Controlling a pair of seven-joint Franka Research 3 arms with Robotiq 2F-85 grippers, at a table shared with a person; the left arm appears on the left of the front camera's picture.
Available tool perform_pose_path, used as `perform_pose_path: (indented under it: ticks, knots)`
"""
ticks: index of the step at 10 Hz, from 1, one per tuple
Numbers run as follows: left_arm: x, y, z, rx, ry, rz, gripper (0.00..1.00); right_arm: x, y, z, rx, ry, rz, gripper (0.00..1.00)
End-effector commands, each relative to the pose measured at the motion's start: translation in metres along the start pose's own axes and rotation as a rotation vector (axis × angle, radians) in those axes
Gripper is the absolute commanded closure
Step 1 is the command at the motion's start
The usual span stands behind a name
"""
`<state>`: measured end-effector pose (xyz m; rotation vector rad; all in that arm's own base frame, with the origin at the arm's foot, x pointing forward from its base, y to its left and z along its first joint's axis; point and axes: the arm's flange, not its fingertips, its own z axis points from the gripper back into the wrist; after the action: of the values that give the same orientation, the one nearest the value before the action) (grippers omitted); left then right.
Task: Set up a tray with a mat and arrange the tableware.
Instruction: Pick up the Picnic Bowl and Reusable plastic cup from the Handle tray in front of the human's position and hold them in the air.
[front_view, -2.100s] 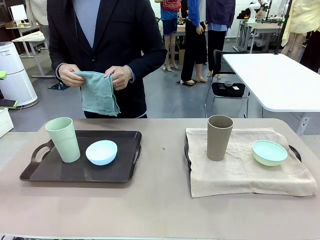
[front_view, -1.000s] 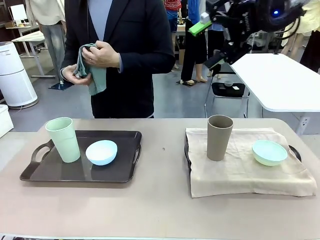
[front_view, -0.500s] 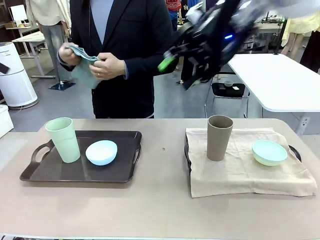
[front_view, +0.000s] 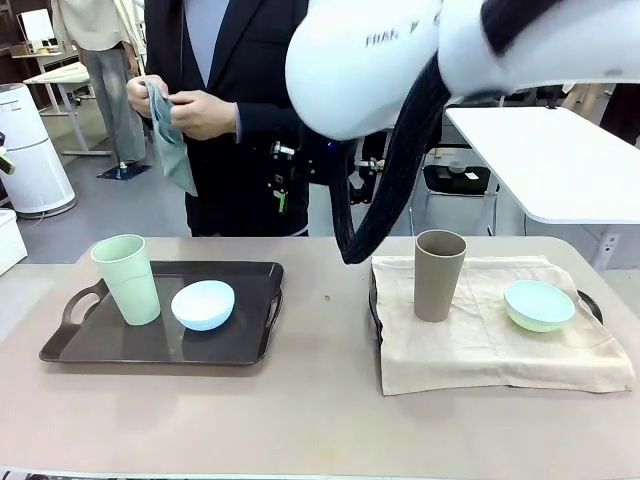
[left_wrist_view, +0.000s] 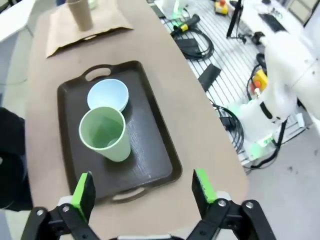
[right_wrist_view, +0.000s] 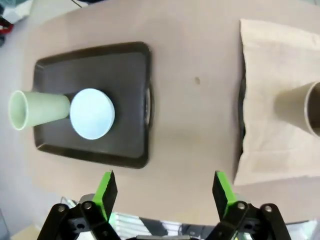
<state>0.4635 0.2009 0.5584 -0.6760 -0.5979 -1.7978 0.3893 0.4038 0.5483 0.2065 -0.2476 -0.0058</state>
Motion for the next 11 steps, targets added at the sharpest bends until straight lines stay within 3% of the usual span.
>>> perform_pose_path:
  ticks: [1, 2, 3, 4, 7, 10, 11]
  knots:
    - [0.012, 0.003, -0.002, 0.040, 0.034, 0.114, 0.00, 0.003, -0.004, 0.022, 0.122, 0.038, 0.062, 0.02]
    - [0.012, 0.003, -0.002, 0.040, 0.034, 0.114, 0.00, 0.003, -0.004, 0.022, 0.122, 0.038, 0.062, 0.02]
    - [0.002, 0.001, 0.001, 0.007, 0.009, 0.033, 0.00, 0.002, 0.002, 0.007, 0.030, 0.007, 0.015, 0.02]
    - [-0.009, 0.023, -0.011, -0.013, -0.113, 0.071, 0.00, 0.012, 0.016, -0.023, -0.011, -0.003, 0.022, 0.02]
    - [-0.055, 0.050, -0.058, 0.008, -0.071, 0.283, 0.00, 0.010, 0.069, -0.104, -0.220, -0.065, 0.108, 0.02]
    - [-0.077, 0.059, -0.084, 0.096, -0.089, 0.330, 0.00, 0.007, 0.084, -0.152, -0.228, -0.088, 0.160, 0.02]
    - [-0.083, 0.069, -0.084, 0.087, -0.074, 0.317, 0.00, 0.007, 0.089, -0.161, -0.172, -0.104, 0.184, 0.02]
